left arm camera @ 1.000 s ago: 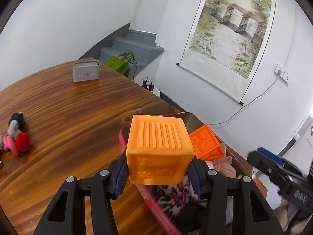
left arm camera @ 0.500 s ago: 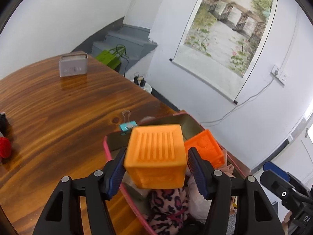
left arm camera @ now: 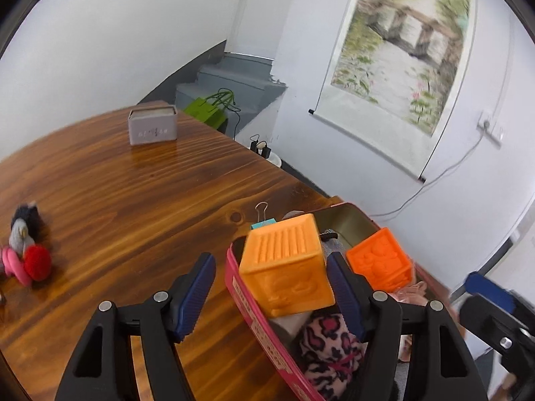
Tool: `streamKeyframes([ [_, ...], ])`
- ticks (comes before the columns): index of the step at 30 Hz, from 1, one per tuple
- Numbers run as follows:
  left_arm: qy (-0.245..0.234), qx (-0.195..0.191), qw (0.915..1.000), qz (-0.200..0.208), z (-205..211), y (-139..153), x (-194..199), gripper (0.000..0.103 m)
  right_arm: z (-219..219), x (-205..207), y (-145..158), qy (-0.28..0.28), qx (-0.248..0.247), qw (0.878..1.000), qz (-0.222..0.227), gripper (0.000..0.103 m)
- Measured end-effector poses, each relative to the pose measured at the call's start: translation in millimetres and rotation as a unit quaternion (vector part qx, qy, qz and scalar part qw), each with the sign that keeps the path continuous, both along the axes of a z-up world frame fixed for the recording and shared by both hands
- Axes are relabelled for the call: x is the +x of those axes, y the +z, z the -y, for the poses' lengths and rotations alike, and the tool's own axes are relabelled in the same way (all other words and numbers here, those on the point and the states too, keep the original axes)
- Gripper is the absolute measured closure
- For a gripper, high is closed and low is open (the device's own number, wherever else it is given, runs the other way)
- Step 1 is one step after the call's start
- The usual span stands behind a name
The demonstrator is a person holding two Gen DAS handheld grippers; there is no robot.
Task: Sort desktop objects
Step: 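Open both grippers to drop the cubes into the tray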
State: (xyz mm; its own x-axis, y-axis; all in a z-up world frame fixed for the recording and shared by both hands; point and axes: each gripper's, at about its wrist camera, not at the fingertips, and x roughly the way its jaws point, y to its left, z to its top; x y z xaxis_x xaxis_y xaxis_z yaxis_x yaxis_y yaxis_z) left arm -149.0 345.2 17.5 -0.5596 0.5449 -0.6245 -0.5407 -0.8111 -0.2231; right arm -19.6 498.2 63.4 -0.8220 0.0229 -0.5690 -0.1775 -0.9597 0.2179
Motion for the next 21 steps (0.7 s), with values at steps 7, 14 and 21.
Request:
streamKeyframes([
  [7, -0.011, 0.002, 0.9998, 0.019, -8, -11, -5, 0.033, 6, 0, 0, 0.003, -0.004, 1.000, 0.002, 0.033],
  [14, 0.011, 0.025, 0.9996, 0.002, 40, 7, 7, 0.033, 19, -8, 1, 0.012, -0.012, 1.000, -0.002, 0.033],
  [21, 0.094, 0.019, 0.9953, -0.014, 138, 12, 14, 0.033, 72, -30, -1, 0.069, -0.008, 0.998, 0.000, 0.032],
])
